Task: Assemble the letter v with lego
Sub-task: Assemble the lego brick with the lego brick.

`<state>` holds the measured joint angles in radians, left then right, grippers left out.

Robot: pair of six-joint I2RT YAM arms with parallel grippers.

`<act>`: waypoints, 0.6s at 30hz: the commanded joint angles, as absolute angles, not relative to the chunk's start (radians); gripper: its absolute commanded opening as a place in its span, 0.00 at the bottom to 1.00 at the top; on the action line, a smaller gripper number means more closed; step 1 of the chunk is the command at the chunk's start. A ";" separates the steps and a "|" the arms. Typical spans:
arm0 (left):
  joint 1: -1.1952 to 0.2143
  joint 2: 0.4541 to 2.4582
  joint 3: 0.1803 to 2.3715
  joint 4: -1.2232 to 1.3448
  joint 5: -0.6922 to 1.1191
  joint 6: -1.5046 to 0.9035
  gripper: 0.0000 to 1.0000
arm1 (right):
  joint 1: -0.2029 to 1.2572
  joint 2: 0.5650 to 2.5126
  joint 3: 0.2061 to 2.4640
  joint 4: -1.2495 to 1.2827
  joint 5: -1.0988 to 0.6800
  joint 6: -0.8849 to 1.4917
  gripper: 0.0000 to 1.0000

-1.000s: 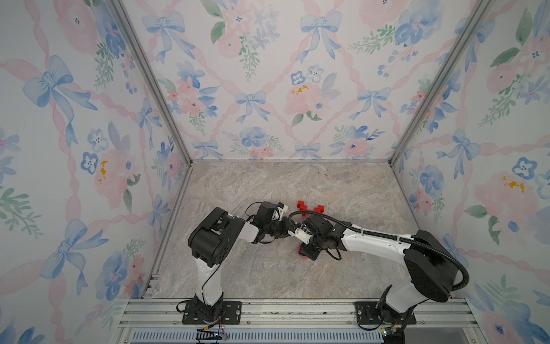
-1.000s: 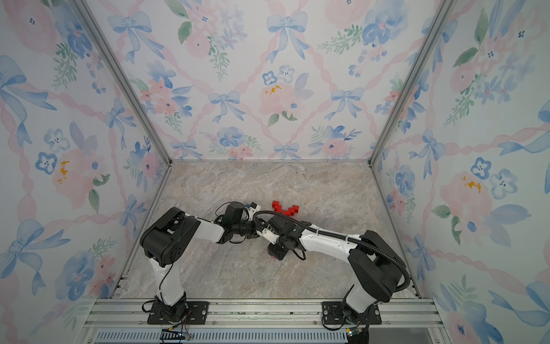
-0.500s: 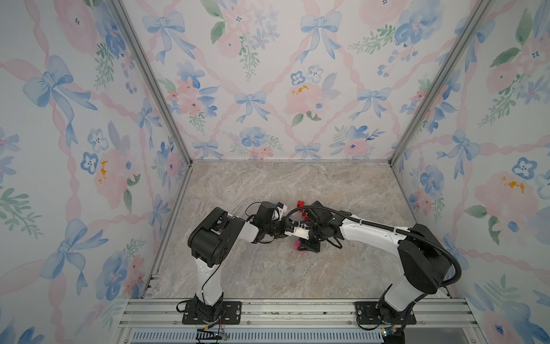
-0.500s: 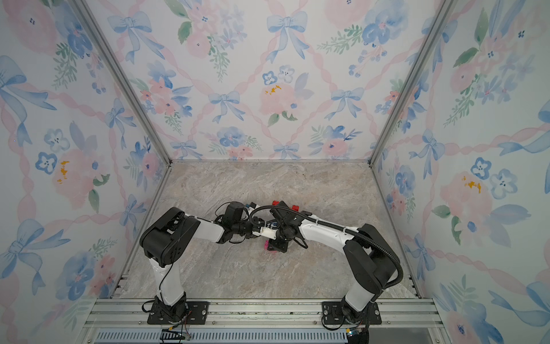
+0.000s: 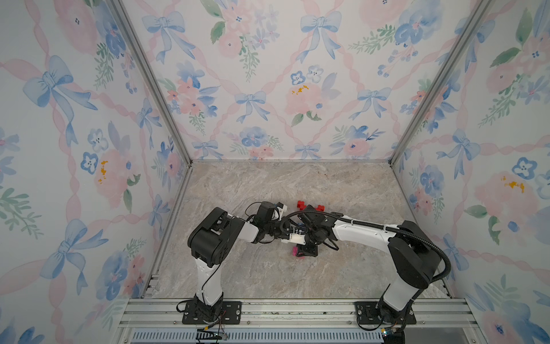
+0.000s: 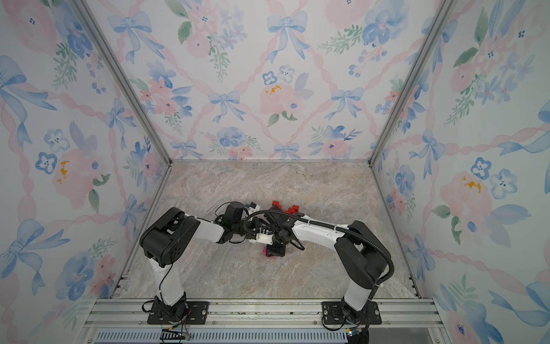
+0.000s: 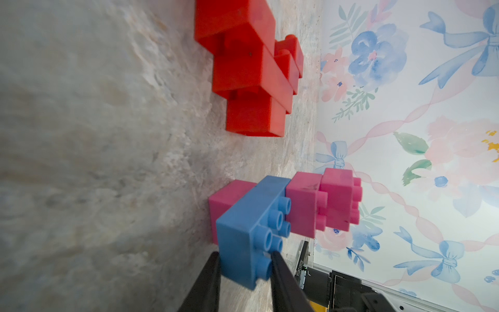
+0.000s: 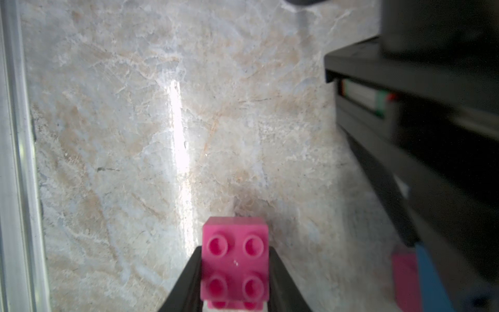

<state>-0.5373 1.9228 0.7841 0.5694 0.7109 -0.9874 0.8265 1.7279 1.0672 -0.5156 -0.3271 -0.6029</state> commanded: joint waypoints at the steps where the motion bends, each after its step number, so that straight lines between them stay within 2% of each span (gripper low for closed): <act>1: -0.541 1.912 0.779 0.475 0.665 -0.965 0.34 | 0.852 1.744 1.065 -0.539 -0.312 -0.593 0.36; 3: -0.540 1.910 0.779 0.474 0.665 -0.965 0.34 | 0.859 1.755 1.071 -0.546 -0.308 -0.594 0.40; 7: -0.540 1.910 0.781 0.472 0.664 -0.963 0.34 | 0.859 1.742 1.059 -0.538 -0.294 -0.588 0.60; 11: -0.540 1.906 0.781 0.471 0.665 -0.963 0.34 | 0.843 1.693 1.073 -0.548 -0.286 -0.529 0.72; 16: -0.542 1.898 0.782 0.468 0.660 -0.965 0.34 | 0.753 1.571 1.134 -0.553 -0.257 -0.214 0.87; 18: -0.543 1.894 0.782 0.468 0.659 -0.965 0.34 | 0.701 1.526 1.136 -0.552 -0.245 -0.085 0.90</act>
